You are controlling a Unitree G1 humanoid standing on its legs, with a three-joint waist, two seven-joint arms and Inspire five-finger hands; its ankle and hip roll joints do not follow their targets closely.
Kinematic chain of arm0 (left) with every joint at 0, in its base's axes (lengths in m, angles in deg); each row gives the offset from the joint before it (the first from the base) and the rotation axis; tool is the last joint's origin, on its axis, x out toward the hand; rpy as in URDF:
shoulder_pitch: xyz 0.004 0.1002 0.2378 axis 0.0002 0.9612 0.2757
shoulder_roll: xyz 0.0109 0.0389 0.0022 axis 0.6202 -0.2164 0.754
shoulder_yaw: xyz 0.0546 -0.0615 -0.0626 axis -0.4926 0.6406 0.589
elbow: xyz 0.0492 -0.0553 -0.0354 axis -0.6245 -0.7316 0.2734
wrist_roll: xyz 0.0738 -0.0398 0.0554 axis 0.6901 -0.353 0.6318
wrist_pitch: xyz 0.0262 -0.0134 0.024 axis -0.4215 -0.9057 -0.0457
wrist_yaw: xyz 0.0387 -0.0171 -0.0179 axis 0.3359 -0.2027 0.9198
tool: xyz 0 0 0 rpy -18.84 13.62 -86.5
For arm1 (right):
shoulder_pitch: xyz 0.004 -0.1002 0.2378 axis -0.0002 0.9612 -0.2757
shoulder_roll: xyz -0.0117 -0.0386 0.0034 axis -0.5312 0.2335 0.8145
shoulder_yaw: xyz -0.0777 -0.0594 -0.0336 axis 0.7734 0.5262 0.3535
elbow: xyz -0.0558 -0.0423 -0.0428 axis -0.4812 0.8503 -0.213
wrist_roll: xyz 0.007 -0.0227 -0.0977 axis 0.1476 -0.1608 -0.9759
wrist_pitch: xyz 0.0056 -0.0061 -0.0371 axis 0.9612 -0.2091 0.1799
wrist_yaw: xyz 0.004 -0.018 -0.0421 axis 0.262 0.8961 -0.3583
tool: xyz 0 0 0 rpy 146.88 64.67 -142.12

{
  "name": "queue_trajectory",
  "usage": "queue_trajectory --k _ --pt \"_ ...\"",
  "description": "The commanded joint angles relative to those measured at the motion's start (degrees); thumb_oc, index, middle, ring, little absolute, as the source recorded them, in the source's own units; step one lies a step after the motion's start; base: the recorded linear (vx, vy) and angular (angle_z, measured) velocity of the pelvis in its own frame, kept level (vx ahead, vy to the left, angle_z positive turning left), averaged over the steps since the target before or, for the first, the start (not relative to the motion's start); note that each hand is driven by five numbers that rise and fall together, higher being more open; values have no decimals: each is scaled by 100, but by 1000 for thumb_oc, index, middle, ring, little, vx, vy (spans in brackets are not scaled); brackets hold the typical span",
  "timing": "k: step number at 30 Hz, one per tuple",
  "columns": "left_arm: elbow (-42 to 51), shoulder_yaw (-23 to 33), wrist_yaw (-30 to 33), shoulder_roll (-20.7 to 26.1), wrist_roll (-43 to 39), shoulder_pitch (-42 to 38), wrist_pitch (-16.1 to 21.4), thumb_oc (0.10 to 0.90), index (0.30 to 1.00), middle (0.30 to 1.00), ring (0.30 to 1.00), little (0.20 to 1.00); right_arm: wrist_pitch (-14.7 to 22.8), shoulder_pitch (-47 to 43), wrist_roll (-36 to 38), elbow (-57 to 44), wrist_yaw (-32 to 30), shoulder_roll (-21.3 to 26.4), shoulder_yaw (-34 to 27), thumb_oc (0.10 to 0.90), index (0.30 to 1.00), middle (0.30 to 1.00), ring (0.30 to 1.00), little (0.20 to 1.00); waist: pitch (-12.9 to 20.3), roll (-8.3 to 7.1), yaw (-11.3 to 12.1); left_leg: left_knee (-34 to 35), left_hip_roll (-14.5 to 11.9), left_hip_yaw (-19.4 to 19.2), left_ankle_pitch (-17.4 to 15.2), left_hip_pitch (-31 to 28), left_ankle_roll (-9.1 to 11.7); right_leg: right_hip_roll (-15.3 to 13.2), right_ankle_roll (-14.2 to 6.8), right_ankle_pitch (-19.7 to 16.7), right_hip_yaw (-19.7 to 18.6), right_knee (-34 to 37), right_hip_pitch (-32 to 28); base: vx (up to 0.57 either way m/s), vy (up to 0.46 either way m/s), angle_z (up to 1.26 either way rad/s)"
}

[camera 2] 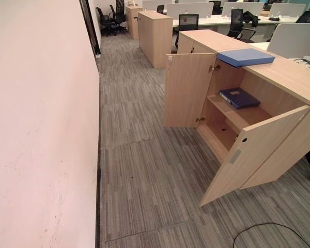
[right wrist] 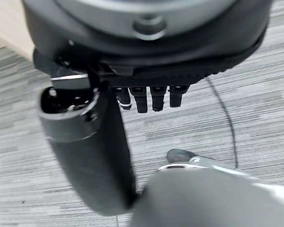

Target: Put the empty folder in the office cabinet

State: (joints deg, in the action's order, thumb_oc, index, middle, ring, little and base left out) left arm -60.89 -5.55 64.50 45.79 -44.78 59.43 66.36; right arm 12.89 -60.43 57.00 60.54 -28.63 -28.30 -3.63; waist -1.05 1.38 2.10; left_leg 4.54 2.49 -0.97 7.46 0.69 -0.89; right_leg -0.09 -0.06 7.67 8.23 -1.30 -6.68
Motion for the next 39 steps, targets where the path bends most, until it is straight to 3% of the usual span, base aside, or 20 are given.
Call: queue_trajectory --k 1,11,25,39 --pt "-101 151 -29 -29 -69 -394 216 800 900 900 900 900 -33 -35 106 148 42 -55 178 800 900 900 900 900 -181 -135 146 46 274 224 -940 -586 -37 -90 -426 -812 304 630 143 0 0 0" --pt "-353 190 -272 45 -89 -412 79 800 900 900 900 900 -46 -9 28 -198 176 -116 439 800 900 900 900 900 -160 -211 140 46 250 206 -953 -599 -31 -71 -413 -811 283 630 139 0 0 0" --pt "-622 -87 -304 231 938 -571 -66 800 900 900 900 900 -131 -31 -405 -813 402 -49 963 800 900 900 900 900 -123 -290 109 46 226 154 -982 -606 -31 -57 -403 -826 214 630 151 0 0 0" --pt "-619 -235 -69 379 1649 -668 -220 800 900 900 900 900 -198 202 -581 -2929 532 216 1364 800 900 900 900 900 -143 -383 5 46 194 29 -1039 -660 -25 -35 -401 -839 124 630 139 -6 -7 -5"
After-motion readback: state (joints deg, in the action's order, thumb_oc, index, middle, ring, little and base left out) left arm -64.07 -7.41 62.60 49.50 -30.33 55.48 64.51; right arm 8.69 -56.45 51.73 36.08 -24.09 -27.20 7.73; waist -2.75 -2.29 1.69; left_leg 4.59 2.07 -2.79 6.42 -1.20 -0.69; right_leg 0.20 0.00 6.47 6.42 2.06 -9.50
